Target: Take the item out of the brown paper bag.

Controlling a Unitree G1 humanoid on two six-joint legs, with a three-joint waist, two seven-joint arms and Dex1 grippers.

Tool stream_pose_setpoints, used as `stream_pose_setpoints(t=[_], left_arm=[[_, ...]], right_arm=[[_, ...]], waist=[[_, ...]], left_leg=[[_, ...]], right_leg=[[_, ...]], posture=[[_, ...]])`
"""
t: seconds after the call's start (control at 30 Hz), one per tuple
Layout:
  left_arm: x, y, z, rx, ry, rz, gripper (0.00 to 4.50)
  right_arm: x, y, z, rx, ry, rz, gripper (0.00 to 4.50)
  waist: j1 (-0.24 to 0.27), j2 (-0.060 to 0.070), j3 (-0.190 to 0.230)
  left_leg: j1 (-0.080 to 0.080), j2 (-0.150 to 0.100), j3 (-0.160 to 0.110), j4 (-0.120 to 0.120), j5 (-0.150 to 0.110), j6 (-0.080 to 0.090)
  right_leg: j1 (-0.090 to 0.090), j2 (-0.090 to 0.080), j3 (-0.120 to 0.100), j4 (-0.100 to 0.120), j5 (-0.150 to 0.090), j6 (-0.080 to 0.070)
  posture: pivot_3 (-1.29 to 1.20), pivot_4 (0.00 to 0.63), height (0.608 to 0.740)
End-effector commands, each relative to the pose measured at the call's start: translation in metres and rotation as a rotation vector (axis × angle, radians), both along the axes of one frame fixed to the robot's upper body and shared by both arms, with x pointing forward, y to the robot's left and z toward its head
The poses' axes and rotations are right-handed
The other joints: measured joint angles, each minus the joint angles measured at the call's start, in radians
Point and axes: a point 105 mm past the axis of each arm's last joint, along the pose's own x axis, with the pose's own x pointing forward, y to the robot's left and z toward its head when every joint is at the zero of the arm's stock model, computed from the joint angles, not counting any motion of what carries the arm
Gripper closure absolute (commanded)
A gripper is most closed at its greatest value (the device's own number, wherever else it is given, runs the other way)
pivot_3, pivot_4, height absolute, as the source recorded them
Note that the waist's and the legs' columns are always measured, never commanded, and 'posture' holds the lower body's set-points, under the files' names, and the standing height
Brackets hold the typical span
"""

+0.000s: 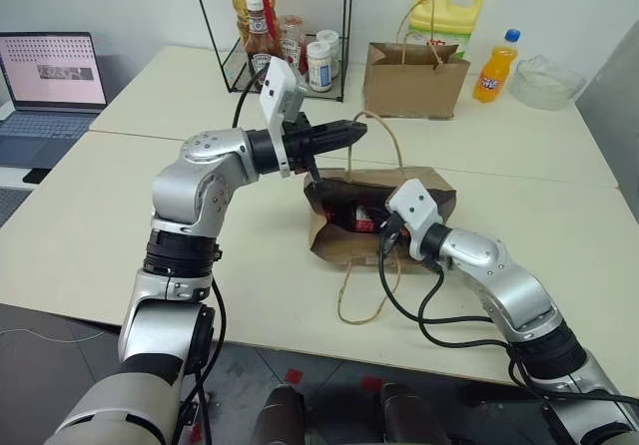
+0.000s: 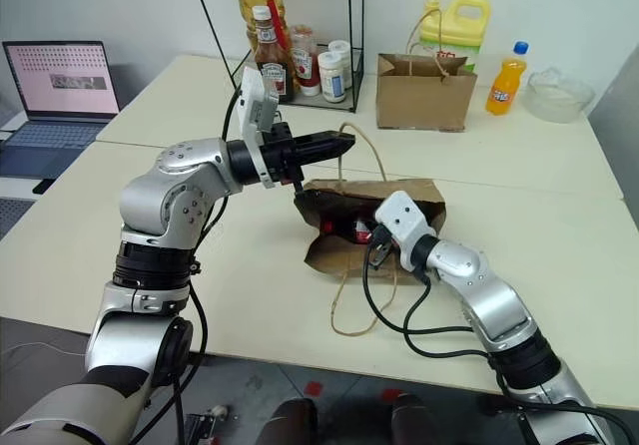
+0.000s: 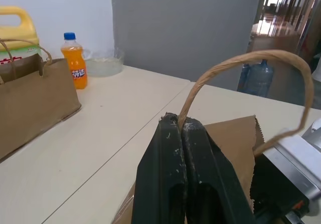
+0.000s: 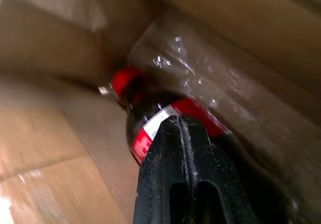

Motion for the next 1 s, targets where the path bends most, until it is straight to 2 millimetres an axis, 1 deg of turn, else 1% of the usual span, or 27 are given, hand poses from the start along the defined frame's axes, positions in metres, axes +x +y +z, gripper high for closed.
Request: stream_pose_setpoints(t=[0.03,0.1,0.43,0.5,0.7,0.9,1.0], left_arm=[[-0.006,-0.001,0.011,-0.013,-0.061,-0.016,4.50],[-0.006,0.000,0.011,-0.014,-0.061,-0.014,4.50],[-0.007,-0.002,0.010,-0.020,-0.063,-0.019,4.50],[-0.008,-0.003,0.011,-0.022,-0.065,-0.021,4.50],[-0.010,-0.005,0.011,-0.028,-0.070,-0.027,4.50],[-0.011,-0.006,0.011,-0.030,-0.074,-0.027,4.50],[-0.011,-0.006,0.011,-0.031,-0.076,-0.025,4.50]], right_arm=[[-0.005,0.006,0.017,-0.090,-0.132,0.062,4.10],[-0.005,0.004,0.017,-0.122,-0.142,0.068,3.58],[0.011,-0.007,0.008,-0.365,-0.192,0.087,0.03],[0.014,-0.009,0.000,-0.418,-0.164,0.094,0.03],[0.025,-0.015,-0.019,-0.503,-0.114,0.055,0.03],[0.029,-0.022,-0.024,-0.556,-0.123,0.031,0.03],[0.026,-0.023,-0.020,-0.560,-0.151,0.046,0.60]], waist=[[0.000,0.000,0.000],[0.000,0.000,0.000],[-0.001,0.000,0.000],[-0.001,0.000,0.000],[-0.001,0.000,0.000],[-0.001,0.000,0.000],[-0.001,0.000,0.000]], left_leg=[[0.000,0.000,0.000,0.000,0.000,0.000],[0.000,0.000,0.000,0.000,0.000,0.000],[0.000,0.000,0.000,0.000,0.000,0.000],[0.000,0.000,0.000,0.001,0.000,0.000],[0.000,0.000,0.000,0.001,0.001,-0.001],[0.000,0.000,0.000,0.002,0.001,-0.001],[0.000,0.000,0.000,0.002,0.001,-0.001]], right_leg=[[0.000,0.000,0.000,0.000,0.000,0.000],[0.000,0.000,0.000,0.000,0.000,0.000],[0.000,0.000,0.000,0.000,0.000,0.000],[0.000,0.000,0.000,0.001,0.000,0.000],[0.000,0.000,0.000,0.001,0.000,0.000],[0.000,0.000,0.000,0.002,0.000,0.000],[0.001,0.000,0.000,0.002,0.000,0.000]], posture=[[0.00,0.150,0.740],[0.00,0.150,0.740],[0.00,0.150,0.740],[0.00,0.150,0.740],[0.00,0.150,0.740],[0.00,0.150,0.740],[0.00,0.150,0.740]])
